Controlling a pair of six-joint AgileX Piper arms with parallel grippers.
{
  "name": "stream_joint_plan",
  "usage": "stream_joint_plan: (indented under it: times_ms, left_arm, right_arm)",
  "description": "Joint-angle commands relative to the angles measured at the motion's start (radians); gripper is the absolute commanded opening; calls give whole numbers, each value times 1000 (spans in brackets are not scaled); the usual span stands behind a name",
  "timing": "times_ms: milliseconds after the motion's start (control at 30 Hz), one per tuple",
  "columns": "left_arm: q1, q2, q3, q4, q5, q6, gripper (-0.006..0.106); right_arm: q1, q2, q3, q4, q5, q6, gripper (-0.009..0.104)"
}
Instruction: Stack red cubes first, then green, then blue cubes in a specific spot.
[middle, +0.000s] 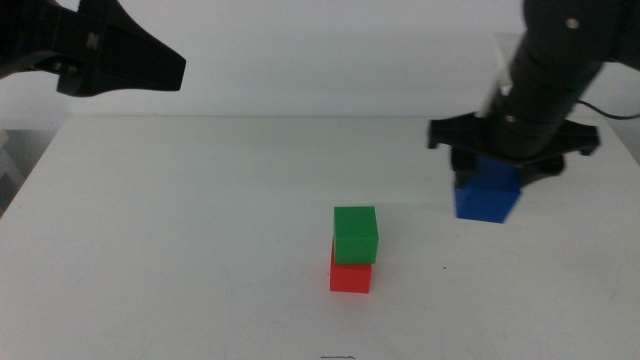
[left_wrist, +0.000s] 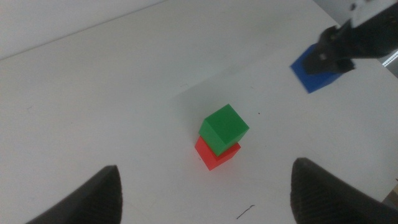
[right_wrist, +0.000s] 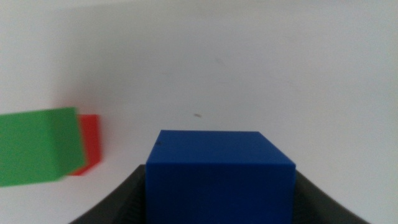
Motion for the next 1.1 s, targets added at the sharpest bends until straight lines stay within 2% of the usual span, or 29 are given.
stream_joint_plan:
  times_ms: [0, 100, 300, 500, 767, 1067]
  left_arm:
    - [-1, -20, -22, -52, -43, 2, 91]
    - [-1, -20, -22, -52, -43, 2, 91]
    - [-1, -20, -22, -52, -43, 2, 91]
    - [-1, -20, -22, -52, -43, 2, 91]
    - [-1, -20, -22, -52, -43, 2, 91]
    - [-1, -20, -22, -52, -43, 2, 91]
  right_arm:
    - [24, -11, -77, -5, 54, 11, -1]
    - [54, 42, -169, 36, 54, 9, -1]
    - [112, 165, -316, 55, 54, -8, -1]
    - [141, 215, -344, 73, 55, -17, -1]
    - [189, 227, -344, 43, 54, 20, -1]
    - [208, 249, -344, 42, 54, 29, -1]
